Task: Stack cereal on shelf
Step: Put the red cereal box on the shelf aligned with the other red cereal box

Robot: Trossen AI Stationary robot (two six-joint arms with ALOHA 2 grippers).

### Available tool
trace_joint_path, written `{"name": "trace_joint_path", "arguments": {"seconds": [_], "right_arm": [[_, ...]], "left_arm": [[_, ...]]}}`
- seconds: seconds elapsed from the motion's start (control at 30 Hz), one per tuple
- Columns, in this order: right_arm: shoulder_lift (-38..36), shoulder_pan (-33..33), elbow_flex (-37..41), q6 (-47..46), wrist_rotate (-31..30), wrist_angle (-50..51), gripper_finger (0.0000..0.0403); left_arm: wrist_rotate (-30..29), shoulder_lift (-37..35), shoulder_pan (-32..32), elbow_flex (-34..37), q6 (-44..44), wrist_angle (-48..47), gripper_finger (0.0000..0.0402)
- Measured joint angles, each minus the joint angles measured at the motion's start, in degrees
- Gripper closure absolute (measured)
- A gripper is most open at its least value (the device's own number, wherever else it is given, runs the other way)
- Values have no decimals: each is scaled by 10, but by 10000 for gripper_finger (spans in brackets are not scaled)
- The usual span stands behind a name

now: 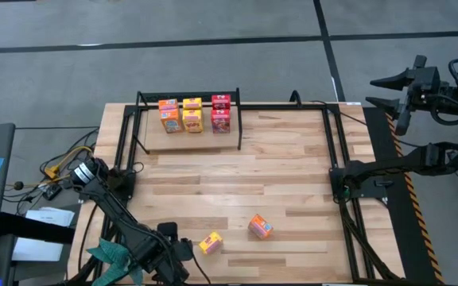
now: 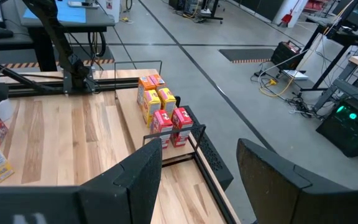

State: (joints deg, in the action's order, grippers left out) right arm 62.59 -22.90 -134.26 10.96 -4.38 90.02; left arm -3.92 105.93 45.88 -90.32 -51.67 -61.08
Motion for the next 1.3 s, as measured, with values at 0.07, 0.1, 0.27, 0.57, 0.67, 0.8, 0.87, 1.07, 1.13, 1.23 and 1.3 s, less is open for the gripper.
{"name": "trace_joint_path", "arguments": {"seconds": [0.07,0.1,0.27,0.57,0.67,0.8,0.87,1.07,1.13,1.23,1.3], "right_arm": [[0,0,0,0,0,0,171],[0,0,0,0,0,0,171],[0,0,0,0,0,0,171],[0,0,0,0,0,0,171],[0,0,0,0,0,0,171],[0,0,0,0,0,0,171],[0,0,0,0,0,0,171],[0,0,0,0,0,0,171],[0,0,0,0,0,0,171],[0,0,0,0,0,0,171],[0,0,0,0,0,0,171]], "left_arm": [[-1,0,0,0,2,0,135],[-5,0,0,0,3,0,135],[-13,0,1,0,4,-1,135],[-11,0,0,5,4,-1,153],[-11,0,0,5,4,-1,169],[-10,0,0,5,1,0,186],[-10,0,0,5,1,-1,191],[9,0,-6,4,-1,-1,194],[16,0,-10,-2,0,-13,194],[18,0,-16,-18,3,-37,194],[18,0,-21,-31,7,-63,194]]}}
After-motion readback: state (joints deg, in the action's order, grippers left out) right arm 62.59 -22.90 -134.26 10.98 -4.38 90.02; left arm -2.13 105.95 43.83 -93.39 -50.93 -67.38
